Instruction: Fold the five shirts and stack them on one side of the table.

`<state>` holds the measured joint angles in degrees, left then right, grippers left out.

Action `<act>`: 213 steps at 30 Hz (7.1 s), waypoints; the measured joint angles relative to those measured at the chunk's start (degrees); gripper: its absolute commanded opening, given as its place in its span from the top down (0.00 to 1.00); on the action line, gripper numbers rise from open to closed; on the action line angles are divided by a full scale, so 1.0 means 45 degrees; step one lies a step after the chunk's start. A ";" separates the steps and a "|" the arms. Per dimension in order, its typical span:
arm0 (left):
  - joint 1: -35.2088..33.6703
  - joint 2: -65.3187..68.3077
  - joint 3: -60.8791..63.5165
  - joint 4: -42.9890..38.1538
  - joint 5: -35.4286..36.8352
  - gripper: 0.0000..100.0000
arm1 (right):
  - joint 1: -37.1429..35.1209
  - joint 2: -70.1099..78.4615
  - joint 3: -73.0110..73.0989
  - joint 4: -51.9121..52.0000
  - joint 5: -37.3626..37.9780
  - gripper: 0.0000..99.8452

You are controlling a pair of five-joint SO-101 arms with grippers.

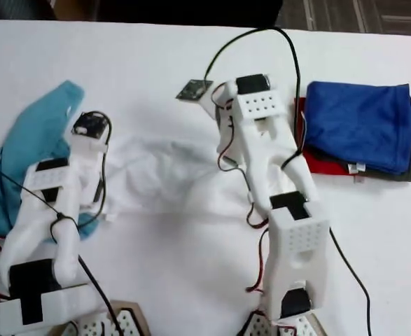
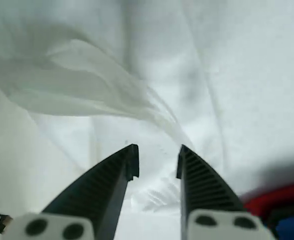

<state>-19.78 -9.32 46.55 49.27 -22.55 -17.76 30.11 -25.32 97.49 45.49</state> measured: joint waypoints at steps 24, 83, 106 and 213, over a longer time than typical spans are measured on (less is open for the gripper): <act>0.0000 0.0000 0.0000 0.0000 0.0000 0.97 | -0.3223 -0.2051 0.4552 -0.3888 -0.3302 0.98; -0.8147 0.8479 -0.9651 0.0000 -0.2657 0.76 | 0.1778 -0.9397 0.8361 -0.2462 -0.1407 0.98; -0.5138 1.1643 -2.3658 1.1526 -0.0371 0.76 | 0.1875 -0.9397 0.9807 -0.3184 -0.1407 0.98; 0.8576 0.8987 -2.3248 1.1546 0.0410 0.76 | 1.1897 -2.0904 2.5475 -0.9807 0.2188 0.98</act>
<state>18.81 31.12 -58.07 101.23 -20.70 35.78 -63.96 89.32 53.36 55.34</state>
